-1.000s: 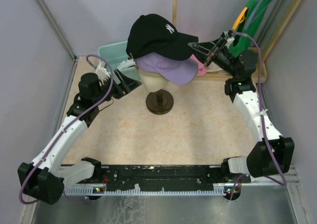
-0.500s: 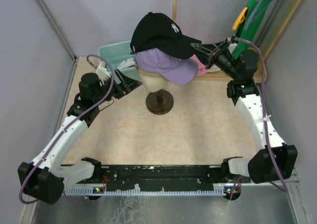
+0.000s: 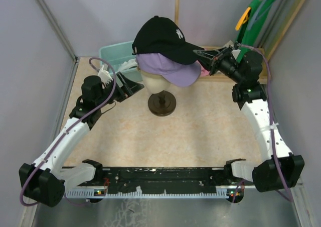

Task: Stack the hats

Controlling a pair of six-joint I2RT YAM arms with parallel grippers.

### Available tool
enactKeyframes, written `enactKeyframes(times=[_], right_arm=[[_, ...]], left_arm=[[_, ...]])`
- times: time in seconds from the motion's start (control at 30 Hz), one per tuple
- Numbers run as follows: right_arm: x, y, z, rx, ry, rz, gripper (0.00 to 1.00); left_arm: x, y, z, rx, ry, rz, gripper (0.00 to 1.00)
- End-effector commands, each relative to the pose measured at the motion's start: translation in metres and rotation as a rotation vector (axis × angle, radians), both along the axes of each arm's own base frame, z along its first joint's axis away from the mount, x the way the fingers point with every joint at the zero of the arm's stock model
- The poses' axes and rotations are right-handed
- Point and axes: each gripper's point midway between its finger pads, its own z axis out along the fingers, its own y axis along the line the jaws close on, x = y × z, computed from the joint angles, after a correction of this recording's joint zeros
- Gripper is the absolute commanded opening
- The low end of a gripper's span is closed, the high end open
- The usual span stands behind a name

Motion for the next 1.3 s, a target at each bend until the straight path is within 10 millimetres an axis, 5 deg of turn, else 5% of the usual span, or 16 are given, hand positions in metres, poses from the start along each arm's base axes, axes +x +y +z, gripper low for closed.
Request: enactKeyframes(times=[0.0,0.13,0.73,1.0,1.27], right_arm=[[-0.034,0.002,0.018,-0.025,-0.083,0.037,0.00],[-0.043,0.002,0.010,-0.063,-0.080,0.051,0.00],[-0.060,0.007,-0.088,-0.247,0.040,0.111,0.00],[-0.066,0.006,-0.121,-0.289,0.092,0.126,0.00],[-0.048,-0.010,-0.127,-0.381,0.069,0.119,0.00]], left_arm=[[0.001,-0.002,0.010,-0.008,-0.047,-0.004,0.92],[0.001,-0.004,0.008,-0.014,-0.038,-0.011,0.92],[0.002,-0.003,0.006,-0.003,-0.043,-0.004,0.92],[0.035,0.017,0.061,0.046,-0.188,0.106,0.98],[0.060,0.043,0.094,0.004,-0.245,0.171,0.99]])
